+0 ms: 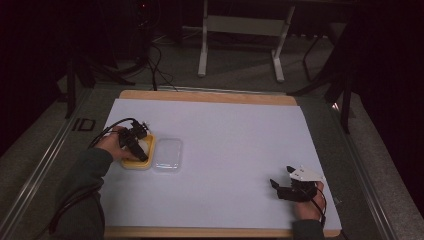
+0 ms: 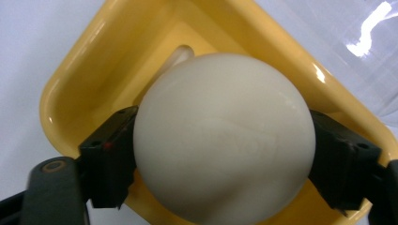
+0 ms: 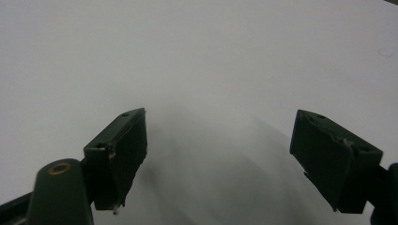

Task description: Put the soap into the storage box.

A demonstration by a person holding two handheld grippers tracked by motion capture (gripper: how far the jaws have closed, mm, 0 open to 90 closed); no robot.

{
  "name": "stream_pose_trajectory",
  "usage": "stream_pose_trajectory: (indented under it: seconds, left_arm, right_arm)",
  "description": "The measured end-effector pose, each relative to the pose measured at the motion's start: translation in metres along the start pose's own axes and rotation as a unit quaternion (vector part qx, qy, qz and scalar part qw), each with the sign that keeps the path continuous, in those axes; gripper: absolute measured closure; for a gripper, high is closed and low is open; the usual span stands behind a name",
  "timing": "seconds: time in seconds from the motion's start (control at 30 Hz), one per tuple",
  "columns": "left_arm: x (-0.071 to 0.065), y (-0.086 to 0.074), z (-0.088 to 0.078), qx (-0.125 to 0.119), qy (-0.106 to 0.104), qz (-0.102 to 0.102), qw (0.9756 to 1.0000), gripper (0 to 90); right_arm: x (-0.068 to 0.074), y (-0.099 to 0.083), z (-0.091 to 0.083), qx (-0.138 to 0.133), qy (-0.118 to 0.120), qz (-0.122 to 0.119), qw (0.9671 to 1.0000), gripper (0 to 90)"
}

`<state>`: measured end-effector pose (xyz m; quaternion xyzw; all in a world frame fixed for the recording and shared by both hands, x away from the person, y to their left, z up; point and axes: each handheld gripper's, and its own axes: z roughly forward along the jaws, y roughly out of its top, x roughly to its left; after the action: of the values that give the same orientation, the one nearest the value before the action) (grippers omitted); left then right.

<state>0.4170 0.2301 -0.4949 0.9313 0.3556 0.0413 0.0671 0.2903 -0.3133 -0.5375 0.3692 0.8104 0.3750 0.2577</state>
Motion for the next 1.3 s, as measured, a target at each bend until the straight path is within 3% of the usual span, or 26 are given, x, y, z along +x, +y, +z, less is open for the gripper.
stream_pose_trajectory:
  seconds: [0.3,0.83,1.3]
  left_arm:
    - [0.001,-0.002,-0.004,-0.007,-0.007,-0.002,0.9999,16.9]
    - [0.001,-0.005,-0.025,-0.037,0.011,0.004,0.9992,13.5]
    - [-0.009,-0.003,-0.053,-0.073,0.021,0.033,0.9966,20.9]
  right_arm:
    - [0.000,0.000,0.000,0.000,-0.001,-0.001,1.0000,19.1]
    - [0.001,0.000,0.000,0.001,-0.002,-0.001,1.0000,19.1]
    - [0.001,0.000,0.000,0.001,-0.002,-0.002,1.0000,19.1]
